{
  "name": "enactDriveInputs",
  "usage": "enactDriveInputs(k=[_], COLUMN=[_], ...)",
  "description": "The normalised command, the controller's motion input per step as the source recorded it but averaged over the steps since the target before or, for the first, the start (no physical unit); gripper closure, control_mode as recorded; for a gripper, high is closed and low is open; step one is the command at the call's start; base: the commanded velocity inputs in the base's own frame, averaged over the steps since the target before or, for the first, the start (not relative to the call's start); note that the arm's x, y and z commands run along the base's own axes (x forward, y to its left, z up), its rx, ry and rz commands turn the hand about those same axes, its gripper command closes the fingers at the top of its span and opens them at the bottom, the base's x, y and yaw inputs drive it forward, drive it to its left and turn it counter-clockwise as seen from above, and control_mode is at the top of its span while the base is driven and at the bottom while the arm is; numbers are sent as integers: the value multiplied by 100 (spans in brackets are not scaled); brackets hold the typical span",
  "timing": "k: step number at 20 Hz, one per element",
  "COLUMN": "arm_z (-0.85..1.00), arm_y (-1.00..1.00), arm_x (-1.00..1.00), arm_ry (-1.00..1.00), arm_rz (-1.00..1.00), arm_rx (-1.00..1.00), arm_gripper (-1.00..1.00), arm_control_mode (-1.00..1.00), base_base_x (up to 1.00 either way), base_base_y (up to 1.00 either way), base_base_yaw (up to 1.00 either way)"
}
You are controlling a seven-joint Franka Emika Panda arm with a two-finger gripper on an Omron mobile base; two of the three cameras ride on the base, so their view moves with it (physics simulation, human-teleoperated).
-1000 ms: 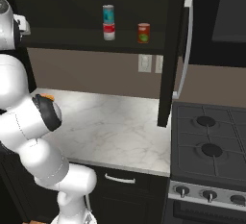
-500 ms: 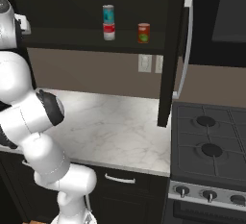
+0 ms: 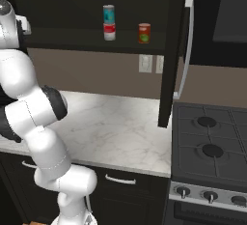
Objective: Stack two cans on top of the other two cans in the cabinet.
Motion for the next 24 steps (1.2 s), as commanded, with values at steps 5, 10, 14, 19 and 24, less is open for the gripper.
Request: enactDriveInputs(k=[5, 10, 14, 19, 24], arm_z=[-8, -8, 0, 0, -2], arm_y=[18, 17, 6, 6, 14], arm_x=[21, 25, 24, 25, 19], arm_ry=[0, 0, -1, -4, -2], arm_rz=[0, 0, 0, 0, 0], arm_rx=[0, 0, 0, 0, -1], arm_gripper=[-100, -100, -100, -100, -100], arm_control_mode=[-100, -100, -100, -100, -100], base_base_x=[0, 0, 0, 0, 0], base_base_y=[0, 0, 0, 0, 0], base_base_yaw=[0, 0, 0, 0, 0])
